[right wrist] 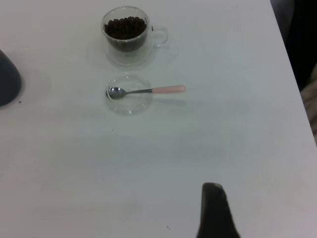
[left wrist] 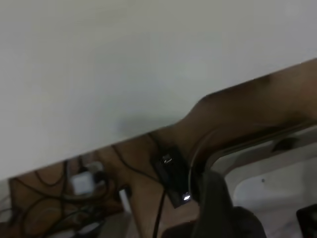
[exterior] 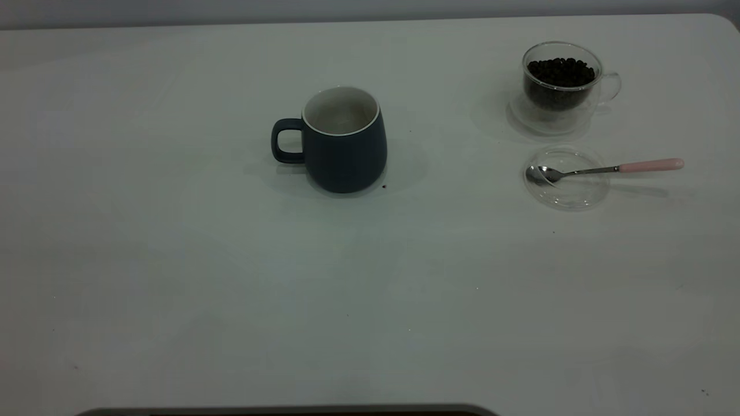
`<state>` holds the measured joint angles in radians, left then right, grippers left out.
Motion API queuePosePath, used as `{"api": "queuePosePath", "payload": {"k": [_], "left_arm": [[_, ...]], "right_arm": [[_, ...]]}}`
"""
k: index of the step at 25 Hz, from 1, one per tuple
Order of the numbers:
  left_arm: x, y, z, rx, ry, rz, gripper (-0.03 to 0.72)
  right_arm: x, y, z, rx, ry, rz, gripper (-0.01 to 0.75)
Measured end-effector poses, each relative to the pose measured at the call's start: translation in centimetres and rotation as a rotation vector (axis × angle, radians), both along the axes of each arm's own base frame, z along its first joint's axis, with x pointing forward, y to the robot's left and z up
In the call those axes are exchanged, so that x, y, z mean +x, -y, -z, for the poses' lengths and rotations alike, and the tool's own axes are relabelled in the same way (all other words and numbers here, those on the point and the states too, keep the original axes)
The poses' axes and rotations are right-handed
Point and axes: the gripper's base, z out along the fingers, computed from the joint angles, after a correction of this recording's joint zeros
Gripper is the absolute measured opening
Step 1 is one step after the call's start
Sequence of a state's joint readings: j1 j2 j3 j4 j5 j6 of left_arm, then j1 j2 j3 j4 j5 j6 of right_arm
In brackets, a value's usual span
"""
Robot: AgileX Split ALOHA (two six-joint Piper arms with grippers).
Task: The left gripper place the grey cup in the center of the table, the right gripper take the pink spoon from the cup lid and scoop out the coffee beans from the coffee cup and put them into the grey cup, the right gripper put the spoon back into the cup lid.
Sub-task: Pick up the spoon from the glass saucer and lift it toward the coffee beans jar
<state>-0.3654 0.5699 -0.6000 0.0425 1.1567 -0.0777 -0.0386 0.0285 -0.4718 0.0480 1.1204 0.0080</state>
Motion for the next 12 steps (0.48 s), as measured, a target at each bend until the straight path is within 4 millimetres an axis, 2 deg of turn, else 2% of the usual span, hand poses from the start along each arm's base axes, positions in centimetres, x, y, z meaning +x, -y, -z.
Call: {"api": "queuePosePath", "payload": {"k": [5,12], "left_arm": [[-2.4,-1.1,1.9,-0.031,0.106,-0.017,0.567],[-4.1,-1.7,1.7,-0.080,0.233,-0.017,0.567]], "right_arm": [[0.0,0.0,0.0,0.000,0.000,0.000,0.536],[0.0,0.0,0.0,0.000,0.000,0.000,0.536]]}}
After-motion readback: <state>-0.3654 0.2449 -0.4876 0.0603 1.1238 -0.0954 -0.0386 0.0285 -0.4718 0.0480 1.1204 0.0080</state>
